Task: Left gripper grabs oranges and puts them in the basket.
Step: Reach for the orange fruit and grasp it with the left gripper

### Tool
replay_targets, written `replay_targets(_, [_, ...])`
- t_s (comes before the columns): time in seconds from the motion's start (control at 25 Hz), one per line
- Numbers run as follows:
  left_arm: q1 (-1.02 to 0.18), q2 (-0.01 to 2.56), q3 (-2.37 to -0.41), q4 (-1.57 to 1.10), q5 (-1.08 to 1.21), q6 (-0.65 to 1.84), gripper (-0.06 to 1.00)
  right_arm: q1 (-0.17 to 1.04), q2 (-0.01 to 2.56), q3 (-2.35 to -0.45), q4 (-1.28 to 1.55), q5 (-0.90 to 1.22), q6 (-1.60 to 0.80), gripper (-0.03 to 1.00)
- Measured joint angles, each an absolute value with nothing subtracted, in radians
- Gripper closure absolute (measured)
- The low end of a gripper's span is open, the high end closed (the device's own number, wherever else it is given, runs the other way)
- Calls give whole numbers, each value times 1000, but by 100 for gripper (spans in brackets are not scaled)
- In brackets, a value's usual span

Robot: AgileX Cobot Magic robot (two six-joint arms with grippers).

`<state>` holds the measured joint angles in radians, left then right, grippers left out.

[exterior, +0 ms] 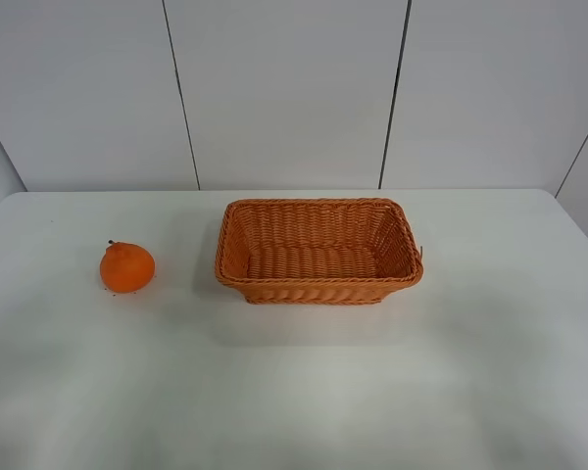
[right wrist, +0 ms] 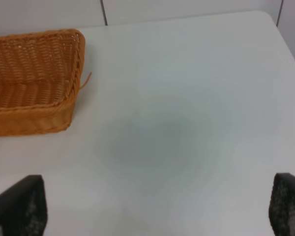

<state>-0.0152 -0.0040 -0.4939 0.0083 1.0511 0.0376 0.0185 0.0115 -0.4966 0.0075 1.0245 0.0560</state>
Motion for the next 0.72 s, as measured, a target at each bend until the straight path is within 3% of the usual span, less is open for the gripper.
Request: replay_targets(0.72, [-15,-4,-505,7,1046,55,7,18,12,-497,8,1024,56,27])
